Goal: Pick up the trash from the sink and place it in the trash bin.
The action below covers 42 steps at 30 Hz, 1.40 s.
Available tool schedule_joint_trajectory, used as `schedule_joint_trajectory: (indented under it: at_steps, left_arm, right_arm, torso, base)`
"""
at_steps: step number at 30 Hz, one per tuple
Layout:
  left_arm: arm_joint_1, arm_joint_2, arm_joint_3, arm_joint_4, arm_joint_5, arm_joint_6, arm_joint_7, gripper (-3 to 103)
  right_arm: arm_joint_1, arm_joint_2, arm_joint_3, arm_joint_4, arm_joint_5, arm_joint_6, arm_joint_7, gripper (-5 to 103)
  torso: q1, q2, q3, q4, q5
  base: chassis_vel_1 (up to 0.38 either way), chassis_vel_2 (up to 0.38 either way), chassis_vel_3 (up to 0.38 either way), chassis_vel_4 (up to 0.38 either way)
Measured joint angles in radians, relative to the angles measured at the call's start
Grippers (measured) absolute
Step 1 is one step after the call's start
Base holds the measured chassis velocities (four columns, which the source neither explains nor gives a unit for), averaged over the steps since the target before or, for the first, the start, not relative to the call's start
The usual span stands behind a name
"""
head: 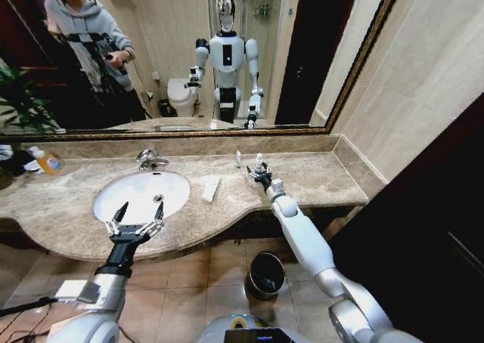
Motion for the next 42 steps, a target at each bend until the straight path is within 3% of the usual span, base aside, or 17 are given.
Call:
schedule_joint_trajectory:
  at_steps: [2,4,6,10,18,32,37,42]
  left_arm:
    - [0.0,0.0,0.0,0.0,0.0,0.0,0.0,100]
    - [0.0,0.0,0.0,0.0,0.0,0.0,0.0,100]
    - [0.0,0.0,0.0,0.0,0.0,0.0,0.0,100]
    - [0.0,0.0,0.0,0.0,0.0,0.0,0.0,100]
    - [0.0,0.0,0.0,0.0,0.0,0.0,0.0,100]
    - [0.0,0.0,0.0,0.0,0.0,0.0,0.0,100]
    - [0.0,0.0,0.0,0.0,0.0,0.0,0.0,100]
    - [0.0,0.0,0.0,0.0,0.0,0.0,0.0,100]
  right_arm:
    - [-0.005,-0.002,0.0,0.004,0.002,0.001,0.0,61]
    - [-0.017,-0.005,0.0,0.014,0.003,0.001,0.001,44]
    - [-0.021,-0.005,0.0,0.017,0.004,0.001,0.001,44]
    - [-0.025,-0.009,0.0,0.023,0.007,0.001,0.003,26]
    - [-0.029,-0.017,0.0,0.037,0.012,0.0,0.006,12]
    - [-0.05,-0.04,-0.005,0.079,0.035,-0.012,0.014,11]
    - [-0.094,-0.076,0.002,0.171,0.075,-0.028,0.017,11]
    - [-0.221,-0.16,0.058,0.312,0.108,0.004,-0.032,11]
  torso:
    - [0.0,0.0,0.0,0.0,0.0]
    - [0.0,0.0,0.0,-0.0001,0.0001]
    - [0.0,0.0,0.0,0.0,0.0]
    - [0.0,0.0,0.0,0.0,0.0001]
    - [0.0,0.0,0.0,0.0,0.0001]
    - [0.0,0.0,0.0,0.0001,0.0001]
    - [0.0,0.0,0.0,0.0002,0.0001]
    - [0.0,0.0,0.0,0.0,0.0002]
  base:
    - [0.0,0.0,0.0,0.0]
    - [0.0,0.0,0.0,0.0]
    - [0.0,0.0,0.0,0.0]
    - [0.0,0.0,0.0,0.0]
    - [0.0,0.0,0.0,0.0]
    - [0.0,0.0,0.0,0.0]
    - [0.0,0.0,0.0,0.0]
    - [0.0,0.0,0.0,0.0]
